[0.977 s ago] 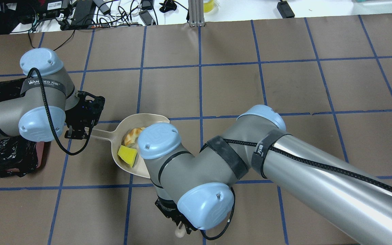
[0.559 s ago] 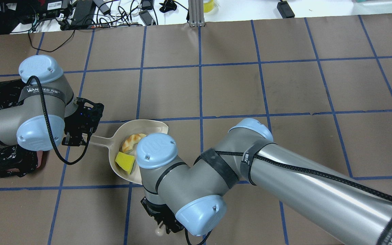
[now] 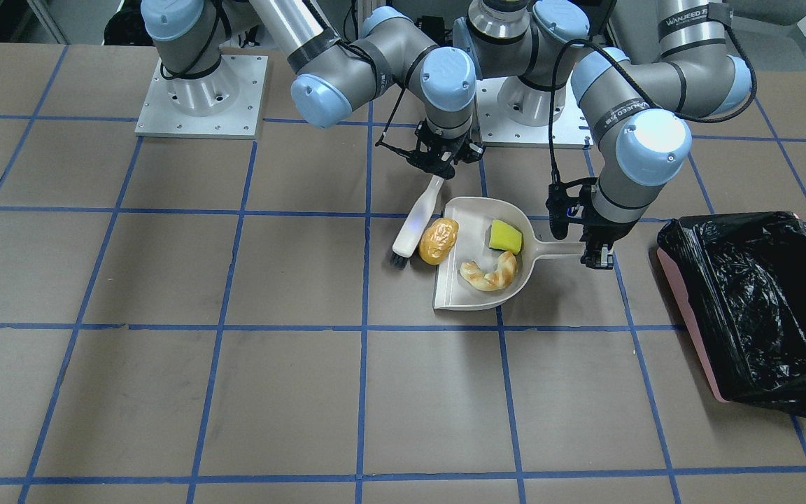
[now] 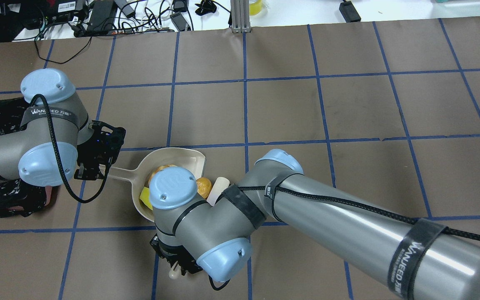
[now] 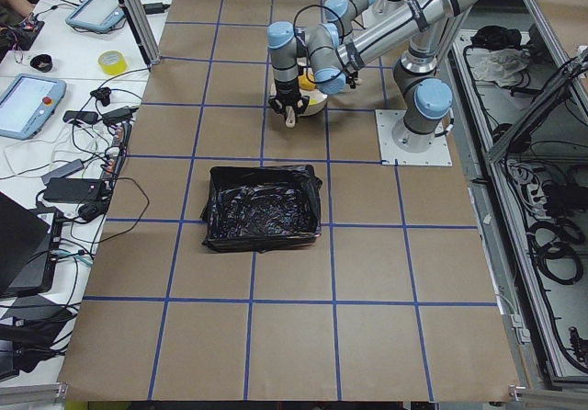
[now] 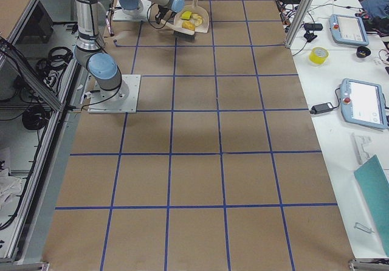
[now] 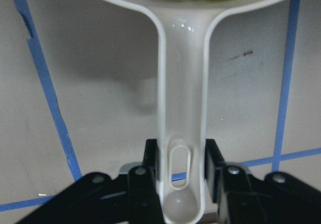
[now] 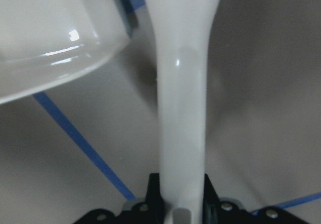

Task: Sweep and dump trash into bin
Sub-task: 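Return the brush to its spot with the right gripper while the left lifts the dustpan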

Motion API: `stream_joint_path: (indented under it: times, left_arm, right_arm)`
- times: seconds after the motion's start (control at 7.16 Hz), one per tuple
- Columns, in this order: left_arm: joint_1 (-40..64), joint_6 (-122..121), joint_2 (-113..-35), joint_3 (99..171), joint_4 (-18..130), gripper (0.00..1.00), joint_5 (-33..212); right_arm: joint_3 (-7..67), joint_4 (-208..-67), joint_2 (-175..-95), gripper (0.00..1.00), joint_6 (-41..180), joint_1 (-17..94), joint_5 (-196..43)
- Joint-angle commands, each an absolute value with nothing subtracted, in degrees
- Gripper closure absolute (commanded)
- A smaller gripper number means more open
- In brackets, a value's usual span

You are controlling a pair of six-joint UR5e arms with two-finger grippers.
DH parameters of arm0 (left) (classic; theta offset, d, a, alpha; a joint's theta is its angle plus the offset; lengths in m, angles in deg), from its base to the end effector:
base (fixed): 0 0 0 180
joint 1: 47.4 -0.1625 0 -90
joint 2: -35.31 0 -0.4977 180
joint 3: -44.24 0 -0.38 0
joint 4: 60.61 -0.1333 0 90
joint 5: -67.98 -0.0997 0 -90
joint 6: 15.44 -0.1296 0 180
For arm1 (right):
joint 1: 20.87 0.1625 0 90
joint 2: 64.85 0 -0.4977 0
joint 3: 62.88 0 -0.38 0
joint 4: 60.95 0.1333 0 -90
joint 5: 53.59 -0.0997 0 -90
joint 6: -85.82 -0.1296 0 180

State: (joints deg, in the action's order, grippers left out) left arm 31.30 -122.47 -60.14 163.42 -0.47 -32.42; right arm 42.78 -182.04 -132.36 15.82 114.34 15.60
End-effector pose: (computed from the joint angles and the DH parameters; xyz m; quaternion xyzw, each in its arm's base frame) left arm -0.0199 -0.4615 0.3067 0.7404 0.6647 0.0990 0.0108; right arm 0.5332 -0.2766 0.2551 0.2216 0.9564 0.1847 0.0454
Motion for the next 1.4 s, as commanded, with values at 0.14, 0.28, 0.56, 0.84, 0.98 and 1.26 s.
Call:
stream_joint_path:
  times: [0.14, 0.28, 0.56, 0.84, 0.98, 1.26]
  left_arm:
    - [31.2, -122.4, -60.2, 163.3, -0.5, 1.0, -32.3]
    - [30.7, -122.3, -60.2, 163.2, -0.7, 1.0, -31.7]
    - [30.0, -122.2, -61.2, 163.1, -1.7, 1.0, -28.7]
    - [29.9, -122.0, -61.5, 162.9, -2.3, 1.0, -27.5]
    - [29.2, -122.0, -61.5, 162.9, -2.3, 1.0, -27.2]
    - [26.5, -122.2, -61.6, 162.9, -2.1, 1.0, -22.7]
  right_arm:
    - [34.9, -180.7, -127.5, 1.0, 19.4, 114.4, 18.4]
    - [34.7, -180.6, -127.6, 1.0, 22.9, 114.4, 18.9]
    - [34.6, -175.1, -128.6, 1.0, 26.7, 113.7, 24.0]
    - [34.9, -170.3, -131.2, 1.0, 26.8, 112.8, 24.6]
    - [35.2, -168.4, -132.6, 1.0, 29.4, 111.6, 27.2]
    - [35.2, -164.2, -135.6, 1.0, 38.3, 104.9, 29.8]
